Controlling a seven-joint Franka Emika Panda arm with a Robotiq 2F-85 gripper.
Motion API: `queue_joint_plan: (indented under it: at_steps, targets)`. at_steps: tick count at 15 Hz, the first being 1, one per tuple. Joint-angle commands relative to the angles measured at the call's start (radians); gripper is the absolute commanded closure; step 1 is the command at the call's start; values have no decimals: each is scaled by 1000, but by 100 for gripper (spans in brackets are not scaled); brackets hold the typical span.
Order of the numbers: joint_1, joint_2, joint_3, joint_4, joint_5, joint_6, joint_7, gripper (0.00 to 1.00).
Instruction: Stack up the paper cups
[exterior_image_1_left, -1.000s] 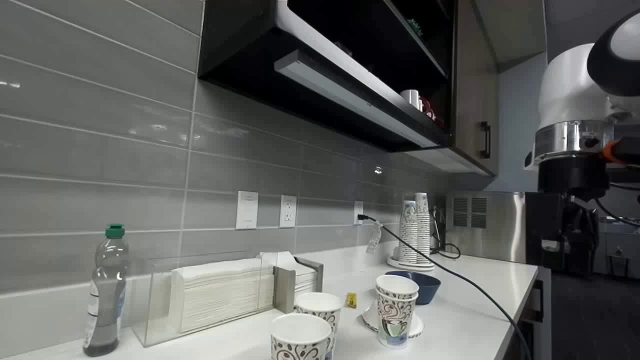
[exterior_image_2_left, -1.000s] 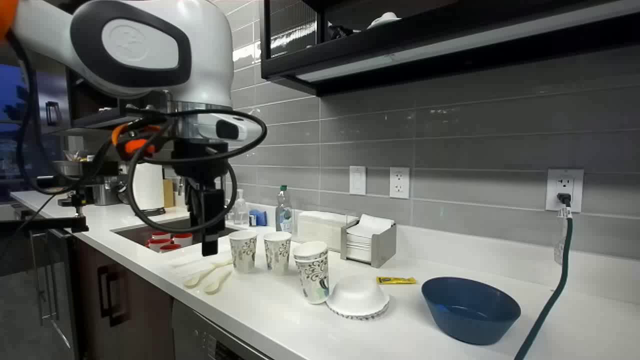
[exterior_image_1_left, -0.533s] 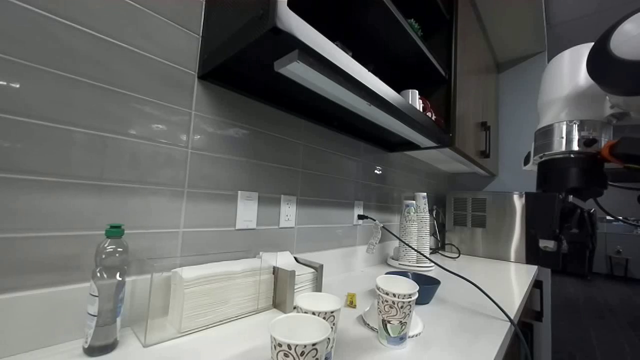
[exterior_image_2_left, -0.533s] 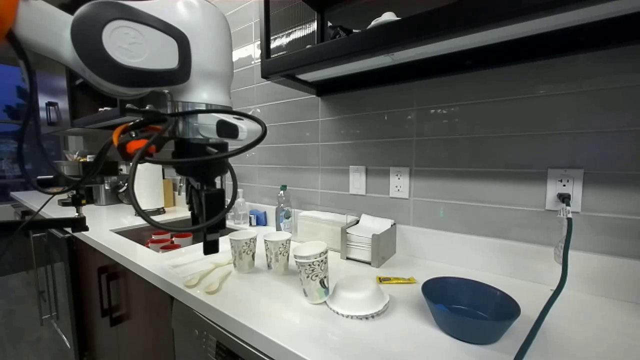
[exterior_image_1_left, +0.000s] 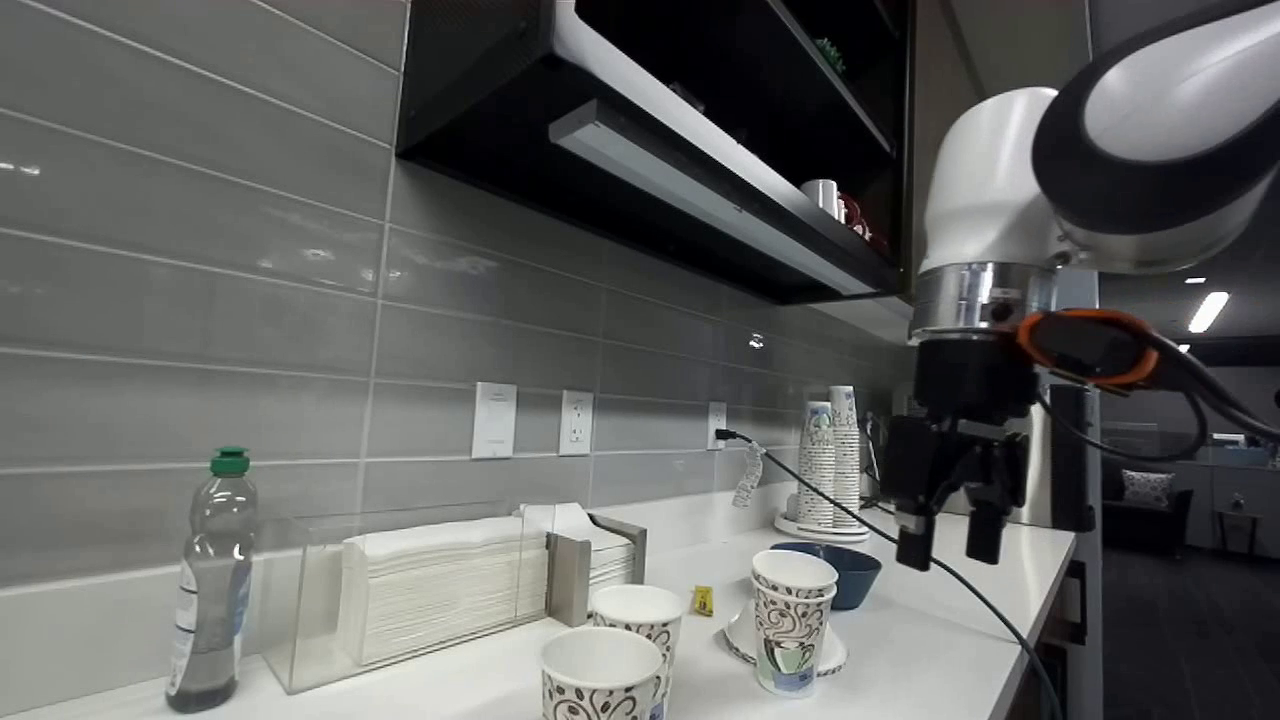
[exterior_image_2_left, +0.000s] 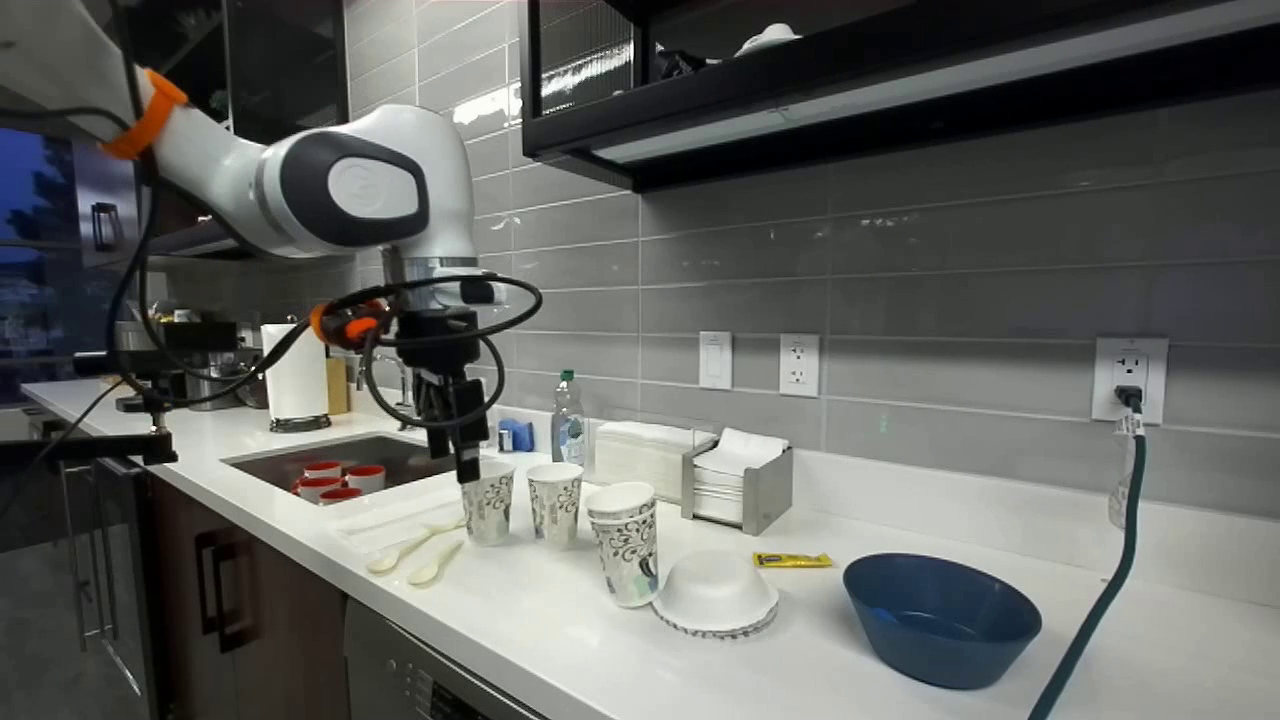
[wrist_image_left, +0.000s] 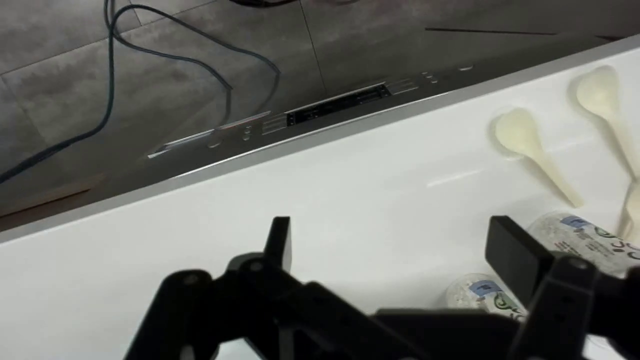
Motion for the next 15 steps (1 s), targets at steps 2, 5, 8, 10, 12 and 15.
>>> queue_joint_plan:
  at_steps: [2, 5, 8, 10, 12, 15]
  targets:
    - [68, 277, 71, 220, 74, 26, 115, 0]
    - [90, 246, 60, 192, 60, 36, 88, 0]
    - [99, 281, 57, 228, 66, 36, 83, 0]
    - [65, 306, 102, 229, 18, 60, 303, 0]
    - [40, 347, 160, 250, -1, 85, 455, 0]
    - [-59, 403, 296, 298, -68, 113, 675, 0]
